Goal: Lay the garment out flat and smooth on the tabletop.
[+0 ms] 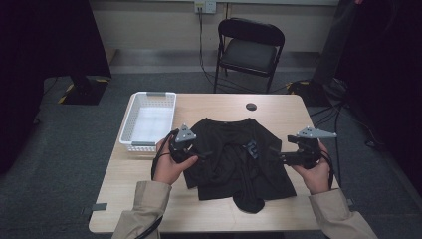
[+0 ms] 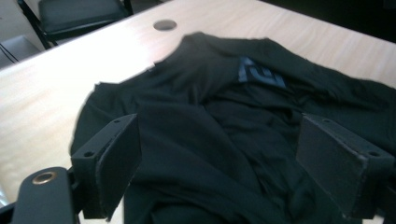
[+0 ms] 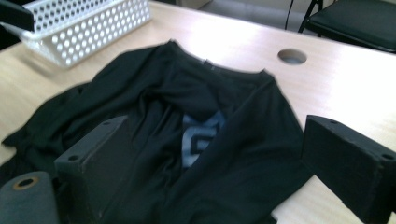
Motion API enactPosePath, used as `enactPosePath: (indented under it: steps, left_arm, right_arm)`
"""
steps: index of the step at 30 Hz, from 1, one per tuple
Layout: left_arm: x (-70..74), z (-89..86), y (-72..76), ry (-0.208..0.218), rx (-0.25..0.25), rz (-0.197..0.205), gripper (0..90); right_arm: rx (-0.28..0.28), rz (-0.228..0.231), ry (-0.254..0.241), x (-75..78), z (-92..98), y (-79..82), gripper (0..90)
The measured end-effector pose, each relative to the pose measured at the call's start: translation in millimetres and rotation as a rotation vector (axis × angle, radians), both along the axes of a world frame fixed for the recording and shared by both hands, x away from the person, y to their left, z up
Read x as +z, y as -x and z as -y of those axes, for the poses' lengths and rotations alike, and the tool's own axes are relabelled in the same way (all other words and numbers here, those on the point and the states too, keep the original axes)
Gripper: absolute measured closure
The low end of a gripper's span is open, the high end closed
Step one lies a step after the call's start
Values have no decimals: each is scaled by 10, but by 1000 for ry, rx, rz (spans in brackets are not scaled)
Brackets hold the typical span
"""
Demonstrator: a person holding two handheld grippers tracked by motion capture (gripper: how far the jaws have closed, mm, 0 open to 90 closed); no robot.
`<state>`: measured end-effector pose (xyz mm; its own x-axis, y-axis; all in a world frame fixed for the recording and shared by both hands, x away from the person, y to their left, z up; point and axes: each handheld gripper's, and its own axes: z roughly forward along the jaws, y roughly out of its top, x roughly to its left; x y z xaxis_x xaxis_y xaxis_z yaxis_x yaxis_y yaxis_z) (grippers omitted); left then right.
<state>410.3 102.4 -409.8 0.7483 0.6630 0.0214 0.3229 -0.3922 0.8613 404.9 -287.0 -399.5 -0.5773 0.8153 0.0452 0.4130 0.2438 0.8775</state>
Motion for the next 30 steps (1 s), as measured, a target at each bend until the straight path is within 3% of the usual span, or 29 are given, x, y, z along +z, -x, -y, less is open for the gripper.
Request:
enactPosePath:
  steps: [14, 30]
  left_arm:
    - [-492, -130, 203, -7, -7, -55, 147]
    - [-792, -189, 313, -70, -5, -76, 147]
  right_arm:
    - [14, -50, 1, -400, 47, 200, 82]
    - [26, -112, 48, -829, 143, 361, 90]
